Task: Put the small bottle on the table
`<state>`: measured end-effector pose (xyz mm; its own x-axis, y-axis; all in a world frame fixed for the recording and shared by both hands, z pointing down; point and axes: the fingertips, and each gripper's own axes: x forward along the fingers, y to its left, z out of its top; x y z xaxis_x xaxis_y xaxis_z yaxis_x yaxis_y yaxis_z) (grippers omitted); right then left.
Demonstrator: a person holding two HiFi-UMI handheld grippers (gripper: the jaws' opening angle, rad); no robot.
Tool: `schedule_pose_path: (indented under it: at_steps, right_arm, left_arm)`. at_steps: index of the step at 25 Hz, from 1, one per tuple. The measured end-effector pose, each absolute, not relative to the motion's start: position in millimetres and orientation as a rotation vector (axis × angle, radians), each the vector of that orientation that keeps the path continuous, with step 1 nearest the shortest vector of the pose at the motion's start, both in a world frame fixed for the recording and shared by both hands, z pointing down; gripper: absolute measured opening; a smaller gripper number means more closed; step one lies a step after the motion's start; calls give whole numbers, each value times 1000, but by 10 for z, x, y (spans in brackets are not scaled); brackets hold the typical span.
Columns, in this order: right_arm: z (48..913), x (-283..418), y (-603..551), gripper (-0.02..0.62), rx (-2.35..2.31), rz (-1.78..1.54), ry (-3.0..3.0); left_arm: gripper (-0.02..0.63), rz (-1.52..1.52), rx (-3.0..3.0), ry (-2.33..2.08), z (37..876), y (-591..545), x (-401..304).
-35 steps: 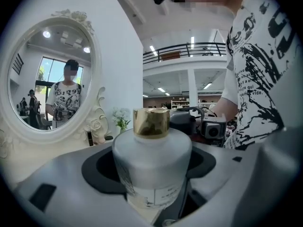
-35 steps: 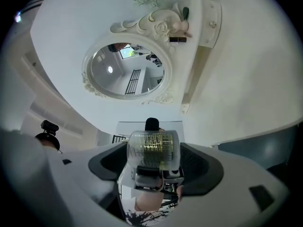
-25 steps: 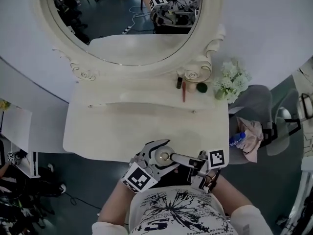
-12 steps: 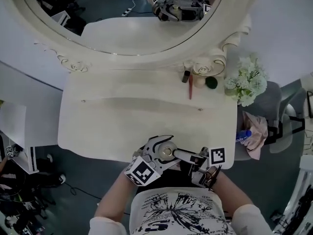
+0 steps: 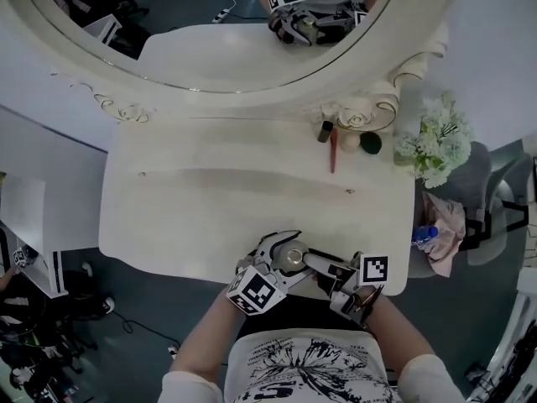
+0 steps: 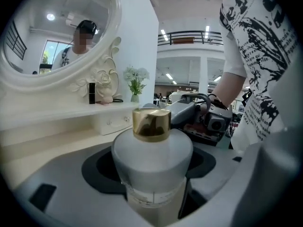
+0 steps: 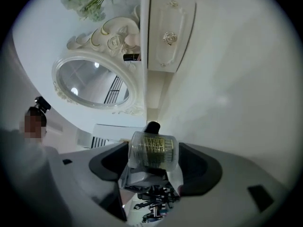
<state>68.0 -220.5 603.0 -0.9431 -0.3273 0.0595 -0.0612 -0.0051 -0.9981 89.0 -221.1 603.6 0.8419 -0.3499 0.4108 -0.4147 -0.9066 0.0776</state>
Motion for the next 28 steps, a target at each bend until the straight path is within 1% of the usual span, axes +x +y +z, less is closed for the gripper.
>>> schedule_pose_path:
  at_steps: [4, 7, 10, 13, 24, 28]
  right_arm:
    - [6073, 744, -2250, 344, -466, -2052, 2094]
    - [6101, 798, -2283, 340, -526, -2034, 2093]
    - [6118, 838, -2299, 296, -572, -2011, 2106]
    - [6171, 900, -2324, 276, -614, -2001, 2115]
    - [6293, 960, -2318, 279, -711, -2064, 2110]
    - [6289, 957, -2322, 279, -722, -2049, 2124]
  left_arm:
    - [353, 566, 2842, -632, 6091, -2255, 938]
    - [353, 602, 2847, -666, 6157, -2293, 973]
    - [353, 676, 2845, -692, 6244, -2313, 991]
    - [353, 694, 2827, -722, 6265, -2356, 1015]
    - [354, 783, 2777, -732, 6341, -2394, 1047]
    - [354, 765, 2790, -760, 6325, -2397, 1046]
